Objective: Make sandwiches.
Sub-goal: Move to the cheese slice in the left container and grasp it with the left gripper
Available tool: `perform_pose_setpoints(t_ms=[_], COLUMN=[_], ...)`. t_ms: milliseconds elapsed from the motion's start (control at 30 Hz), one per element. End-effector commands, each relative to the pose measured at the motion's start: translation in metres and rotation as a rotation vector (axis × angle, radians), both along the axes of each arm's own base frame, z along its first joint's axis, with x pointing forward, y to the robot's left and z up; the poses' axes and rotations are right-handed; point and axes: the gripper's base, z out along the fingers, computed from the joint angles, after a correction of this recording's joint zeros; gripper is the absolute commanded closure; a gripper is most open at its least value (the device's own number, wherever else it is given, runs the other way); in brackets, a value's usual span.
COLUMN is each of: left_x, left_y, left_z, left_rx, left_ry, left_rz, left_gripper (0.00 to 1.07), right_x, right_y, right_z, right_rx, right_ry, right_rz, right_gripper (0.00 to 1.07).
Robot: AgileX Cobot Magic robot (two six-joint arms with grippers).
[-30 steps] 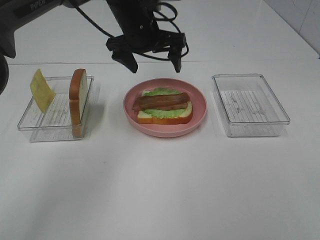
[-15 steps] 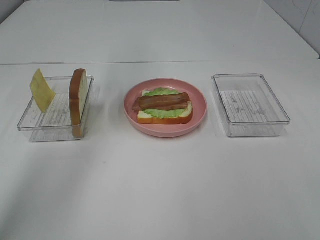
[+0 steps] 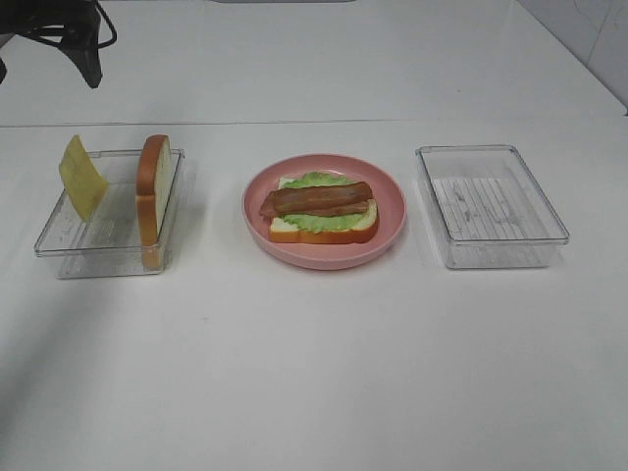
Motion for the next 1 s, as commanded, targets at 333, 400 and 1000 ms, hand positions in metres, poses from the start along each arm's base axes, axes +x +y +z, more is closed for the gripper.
perform_pose_setpoints(t_ms=[333, 400, 1000], left_x=[0.020, 0.021, 0.033], left_y=[0.004, 0.004, 0.003], left_z=[-0.079, -0.084, -0.113], left_rx=[0.016, 0.017, 0.017], left_ry=[0.187, 0.197, 0.181], left_rz=[-0.034, -0.036, -0.037], left_gripper=[0.06, 0.06, 0.27], right_x=[-0.003, -0.003, -0.003], right_y=[0.000, 0.000, 0.000], right_z=[0.000, 0.000, 0.000], right_rx=[-0.004, -0.004, -0.004], right_ry=[-0.025, -0.025, -0.025], right_rz=[0.001, 0.001, 0.001], right_gripper=[0.09, 0.09, 0.09])
